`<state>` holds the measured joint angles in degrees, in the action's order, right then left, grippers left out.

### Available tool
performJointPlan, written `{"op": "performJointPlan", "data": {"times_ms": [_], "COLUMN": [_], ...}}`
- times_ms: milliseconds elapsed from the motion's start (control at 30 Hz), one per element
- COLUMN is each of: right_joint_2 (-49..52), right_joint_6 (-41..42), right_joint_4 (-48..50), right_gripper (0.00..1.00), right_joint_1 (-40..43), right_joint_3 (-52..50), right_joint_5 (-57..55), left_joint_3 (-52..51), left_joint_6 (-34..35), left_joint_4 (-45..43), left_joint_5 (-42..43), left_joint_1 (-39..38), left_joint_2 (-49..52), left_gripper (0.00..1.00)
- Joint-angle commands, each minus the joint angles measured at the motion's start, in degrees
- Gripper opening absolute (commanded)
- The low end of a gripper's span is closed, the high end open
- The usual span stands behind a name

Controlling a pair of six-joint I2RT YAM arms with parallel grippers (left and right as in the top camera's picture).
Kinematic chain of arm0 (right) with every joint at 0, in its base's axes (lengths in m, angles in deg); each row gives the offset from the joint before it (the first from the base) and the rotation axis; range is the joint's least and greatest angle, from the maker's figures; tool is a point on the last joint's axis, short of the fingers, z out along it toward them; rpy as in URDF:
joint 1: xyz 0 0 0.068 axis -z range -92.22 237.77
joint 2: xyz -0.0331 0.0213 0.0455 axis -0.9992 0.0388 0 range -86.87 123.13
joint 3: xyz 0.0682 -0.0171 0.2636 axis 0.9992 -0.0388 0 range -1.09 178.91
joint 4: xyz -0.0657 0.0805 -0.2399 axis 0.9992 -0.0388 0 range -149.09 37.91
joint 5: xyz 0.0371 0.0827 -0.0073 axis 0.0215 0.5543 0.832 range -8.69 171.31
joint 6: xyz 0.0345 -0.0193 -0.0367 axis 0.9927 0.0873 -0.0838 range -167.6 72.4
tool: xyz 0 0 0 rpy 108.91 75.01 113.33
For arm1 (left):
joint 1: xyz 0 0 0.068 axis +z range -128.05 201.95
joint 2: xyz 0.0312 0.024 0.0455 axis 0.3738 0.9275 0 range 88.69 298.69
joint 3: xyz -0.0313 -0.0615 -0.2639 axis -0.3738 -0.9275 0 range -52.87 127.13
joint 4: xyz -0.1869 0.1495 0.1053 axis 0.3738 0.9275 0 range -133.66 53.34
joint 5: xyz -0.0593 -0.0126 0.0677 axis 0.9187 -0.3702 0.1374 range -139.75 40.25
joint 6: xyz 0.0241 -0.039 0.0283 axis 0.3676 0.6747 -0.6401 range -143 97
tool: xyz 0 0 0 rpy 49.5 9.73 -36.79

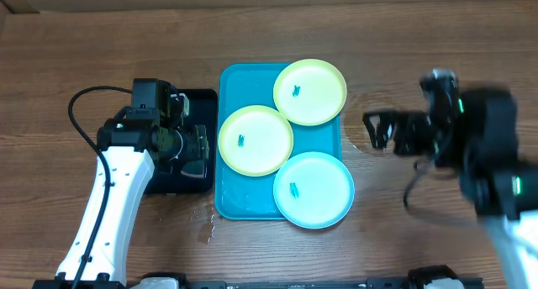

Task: Clean dirty plates on tray and stack at the side
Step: 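Move the right gripper to the top plate and pinch its rim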

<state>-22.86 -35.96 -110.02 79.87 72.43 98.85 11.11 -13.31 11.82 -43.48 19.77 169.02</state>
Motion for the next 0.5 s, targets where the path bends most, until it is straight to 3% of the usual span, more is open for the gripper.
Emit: {"op": "performJointPlan", "data": {"times_ms": [0,100,200,267,467], "right_joint_2": [12.0,17.6,21.1,23.2,29.0], "right_joint_6": [-1.6,-1.5,0.7,0.9,8.0], "right_joint_4": [-7.3,-6.9,-6.1,-6.3,-7.1], "right_gripper": [1.00,1.00,0.59,0.49,0.44], "right_joint_1": [0.2,0.1,-0.7,-2.8,-12.6], "right_joint_3": [14.0,17.3,17.2,16.6,15.7], "right_joint_5": [8.0,16.6,19.0,17.4,3.7], "left_joint_3": [0.0,0.0,0.0,0.0,0.0], "left_joint_6": [1.1,1.1,1.1,1.1,1.0], "left_joint_4": [-0.7,-0.9,-0.8,-0.7,-0.7], "left_joint_5": [-0.3,-0.3,-0.3,-0.4,-0.5], "left_joint_1": [-0.1,-0.1,-0.1,-0.1,-0.1], "left_joint_2": [0.3,0.3,0.3,0.3,0.3], "left_gripper": [0.72,0.75,0.76,0.76,0.75]}}
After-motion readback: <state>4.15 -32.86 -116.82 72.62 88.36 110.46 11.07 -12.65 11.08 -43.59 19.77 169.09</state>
